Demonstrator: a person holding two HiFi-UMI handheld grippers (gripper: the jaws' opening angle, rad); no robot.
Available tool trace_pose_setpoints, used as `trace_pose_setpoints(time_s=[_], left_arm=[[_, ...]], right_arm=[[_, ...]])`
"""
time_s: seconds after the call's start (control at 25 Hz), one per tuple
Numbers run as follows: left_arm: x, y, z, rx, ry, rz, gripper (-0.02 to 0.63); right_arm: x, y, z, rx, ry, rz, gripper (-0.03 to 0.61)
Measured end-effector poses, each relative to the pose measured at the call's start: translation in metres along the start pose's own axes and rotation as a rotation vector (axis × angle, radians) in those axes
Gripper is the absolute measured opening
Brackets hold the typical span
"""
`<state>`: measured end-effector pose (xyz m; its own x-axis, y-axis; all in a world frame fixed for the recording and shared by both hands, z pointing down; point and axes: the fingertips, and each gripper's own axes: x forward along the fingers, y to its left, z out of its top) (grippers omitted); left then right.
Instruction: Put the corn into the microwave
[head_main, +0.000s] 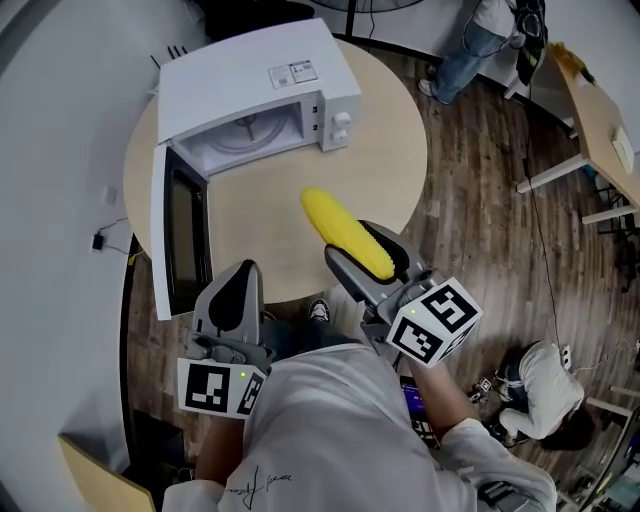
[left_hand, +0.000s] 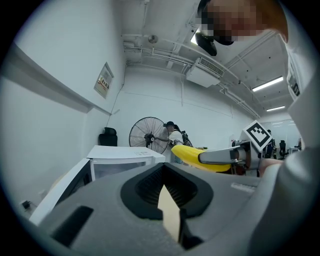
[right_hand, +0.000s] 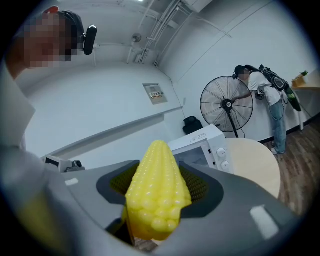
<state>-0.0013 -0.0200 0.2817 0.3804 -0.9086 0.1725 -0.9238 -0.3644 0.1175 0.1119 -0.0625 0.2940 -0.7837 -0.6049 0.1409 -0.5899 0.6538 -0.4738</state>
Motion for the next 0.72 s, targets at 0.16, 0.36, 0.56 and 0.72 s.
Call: trace_pose_setpoints(time_s=[0.16,0.36,0.56,0.72], left_arm=[[0.003,0.000,-0.002,-0.008,0.007,0.017,-0.008],[0.008,0.004,-0.007,-0.016,0.009,0.034,-0.008],[0.015,0.010,-0.011,-0.029,0.010,0.040,-0.008],[0.019,0.014,-0.014,-0.034,0.016,0.042,-0.008]], right_arm=[[0.004,-0.007,0.001,-0.010,0.005,0.007,0.262],[0.013,-0.017,-0.003,-0.017,0.015,0.007,0.262],[0.026,-0.026,-0.007,-0.025,0.031,0.006,0.262],[0.035,-0.031,-0.008,-0.024,0.039,0.008,0.262]])
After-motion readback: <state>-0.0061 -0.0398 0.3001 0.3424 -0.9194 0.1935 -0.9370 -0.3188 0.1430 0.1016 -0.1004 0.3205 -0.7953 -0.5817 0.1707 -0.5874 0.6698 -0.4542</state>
